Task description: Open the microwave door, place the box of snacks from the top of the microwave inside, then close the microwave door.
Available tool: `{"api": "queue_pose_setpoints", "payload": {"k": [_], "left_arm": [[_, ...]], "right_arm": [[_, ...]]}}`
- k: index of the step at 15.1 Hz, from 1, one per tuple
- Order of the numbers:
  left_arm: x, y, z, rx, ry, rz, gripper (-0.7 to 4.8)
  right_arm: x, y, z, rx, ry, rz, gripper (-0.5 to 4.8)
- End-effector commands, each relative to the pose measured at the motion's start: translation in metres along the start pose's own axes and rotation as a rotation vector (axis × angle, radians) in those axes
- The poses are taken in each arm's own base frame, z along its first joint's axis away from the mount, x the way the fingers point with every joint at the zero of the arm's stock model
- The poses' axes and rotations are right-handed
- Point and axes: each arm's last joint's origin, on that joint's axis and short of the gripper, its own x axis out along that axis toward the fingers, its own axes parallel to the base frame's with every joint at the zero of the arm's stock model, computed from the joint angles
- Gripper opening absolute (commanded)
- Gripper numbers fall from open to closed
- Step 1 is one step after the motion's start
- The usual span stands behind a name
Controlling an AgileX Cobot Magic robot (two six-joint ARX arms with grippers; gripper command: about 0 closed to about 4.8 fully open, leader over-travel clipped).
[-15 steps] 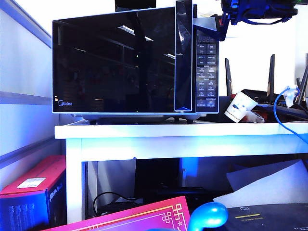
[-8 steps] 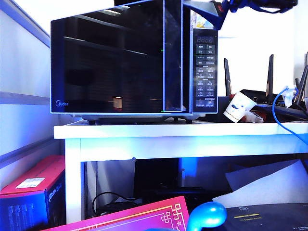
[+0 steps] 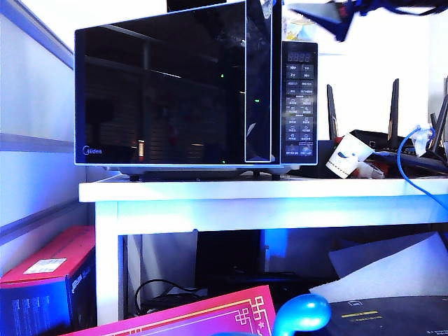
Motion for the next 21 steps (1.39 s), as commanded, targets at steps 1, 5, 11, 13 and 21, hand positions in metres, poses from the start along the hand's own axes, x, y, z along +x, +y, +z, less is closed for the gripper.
{"api": "queue_pose_setpoints", "payload": {"k": [1,5,11,13,21], "left_arm": [[-0.002,0.0,0.004,0.004,-0.025,-0.003,-0.05],[-0.002,-0.001,0.004,0.002,-0.028,-0.029,-0.05],[-0.002,-0.002,0.004,-0.014,-0.031,-0.048,-0.05],[-0.002,-0.002,0.004,-0.014,-0.03,-0.048,-0.05],[-0.002,-0.002,0.004,-0.015,-0.029,-0.048,-0.05]], "right_arm": [[-0.015,0.006,0.006,-0.041,-0.023,-0.038,3.64],[-0.015,0.0,0.012,-0.186,-0.202,-0.284,3.27],[0.027,-0.021,0.006,-0.386,-0.334,-0.912,3.26],[0.039,-0.026,0.001,-0.385,-0.306,-0.895,3.26],[0.044,-0.026,-0.002,-0.376,-0.271,-0.822,3.26]]}}
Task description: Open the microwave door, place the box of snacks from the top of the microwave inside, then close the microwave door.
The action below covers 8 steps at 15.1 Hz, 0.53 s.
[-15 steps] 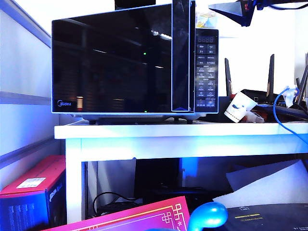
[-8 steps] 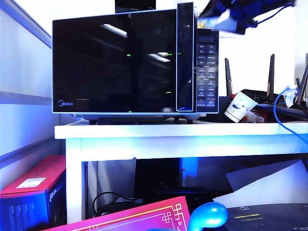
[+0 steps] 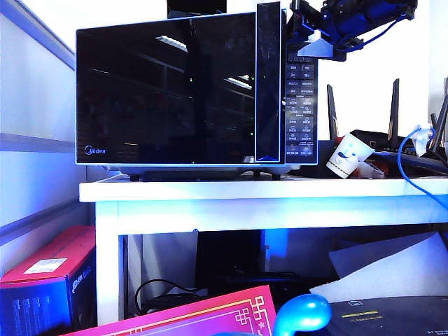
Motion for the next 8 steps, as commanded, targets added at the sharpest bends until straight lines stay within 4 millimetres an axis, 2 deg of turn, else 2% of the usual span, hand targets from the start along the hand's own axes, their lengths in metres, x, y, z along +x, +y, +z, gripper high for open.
{"api": "queue_pose_setpoints", "payload": {"k": [1,5,8], "left_arm": [[-0.0018,-0.0004,0.0034,0.005,-0.02,-0.003,-0.05],[-0.002,-0.0004,0.0035,0.006,-0.02,-0.003,-0.05],[-0.0024,-0.0005,0.0038,0.005,-0.021,-0.002,-0.05]], "right_arm": [[-0.0016,0.005,0.0034,-0.008,0.006,0.117,3.26],[-0.0026,0.0095,0.0022,-0.001,0.033,0.276,3.26],[-0.0032,0.0109,-0.0008,0.024,0.068,0.332,3.26]]}}
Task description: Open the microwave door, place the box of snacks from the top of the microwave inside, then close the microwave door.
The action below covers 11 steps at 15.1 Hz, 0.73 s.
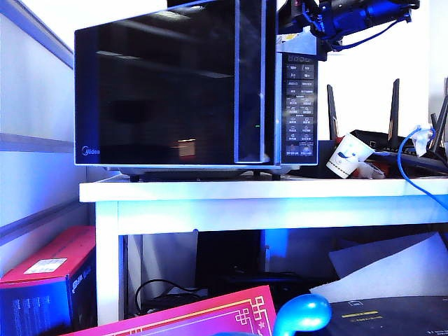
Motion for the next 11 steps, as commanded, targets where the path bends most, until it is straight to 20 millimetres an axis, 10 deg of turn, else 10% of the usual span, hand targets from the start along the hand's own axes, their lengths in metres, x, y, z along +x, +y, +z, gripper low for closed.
{"api": "queue_pose_setpoints", "payload": {"k": [1,11], "left_arm": [[-0.003,-0.001,0.004,0.006,-0.021,-0.002,-0.05],[-0.003,-0.001,0.004,-0.018,-0.018,-0.017,-0.05]], "right_arm": [[-0.002,0.004,0.002,0.013,0.018,0.073,3.26],[0.008,0.021,-0.001,0.073,0.056,0.29,3.26]]}}
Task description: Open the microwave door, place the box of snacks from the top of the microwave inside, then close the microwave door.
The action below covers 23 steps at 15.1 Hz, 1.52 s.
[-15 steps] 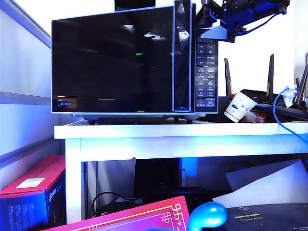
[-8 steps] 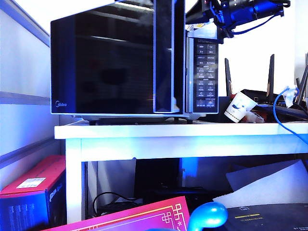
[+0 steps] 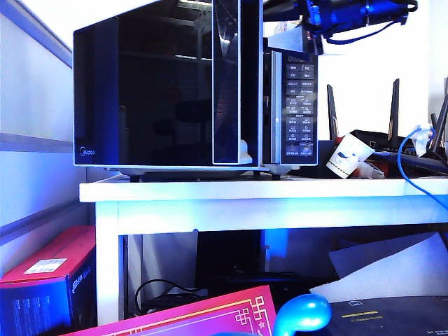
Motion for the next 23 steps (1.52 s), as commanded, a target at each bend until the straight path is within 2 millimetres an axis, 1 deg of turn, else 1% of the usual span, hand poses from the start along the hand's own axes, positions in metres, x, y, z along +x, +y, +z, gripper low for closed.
{"api": "queue_pose_setpoints", "payload": {"k": [1,6,8,10,11,14,18,19,21,23], "left_arm": [[-0.003,-0.001,0.004,-0.014,-0.019,-0.023,-0.05],[-0.007,-0.002,0.006,-0.011,-0.025,-0.025,-0.05],[-0.012,-0.003,0.008,-0.013,-0.018,-0.025,-0.05],[-0.015,-0.004,0.007,-0.02,0.008,-0.016,-0.05],[-0.017,-0.004,0.006,-0.024,0.022,-0.018,-0.05],[-0.02,-0.005,0.005,-0.023,0.046,-0.014,-0.05],[-0.024,-0.005,0.005,-0.024,0.072,0.026,-0.05],[-0.025,-0.005,0.005,-0.017,0.073,0.025,-0.05],[-0.026,-0.006,0.005,-0.011,0.079,0.024,-0.05],[-0.027,-0.006,0.005,-0.012,0.083,0.024,-0.05]], "right_arm": [[0.007,0.009,0.003,-0.016,0.002,0.056,3.26],[0.027,0.028,-0.001,0.018,0.037,0.197,3.26],[0.038,0.04,-0.003,0.03,0.053,0.252,3.26],[0.052,0.054,-0.006,0.03,0.068,0.307,3.26],[0.062,0.065,-0.008,0.028,0.078,0.344,3.26],[0.083,0.091,-0.014,0.022,0.099,0.425,3.26],[0.1,0.117,-0.02,0.021,0.121,0.506,3.26],[0.107,0.128,-0.022,0.03,0.131,0.539,3.26],[0.106,0.13,-0.02,0.025,0.128,0.546,3.27],[0.093,0.123,-0.008,0.045,0.107,0.558,3.29]]}}
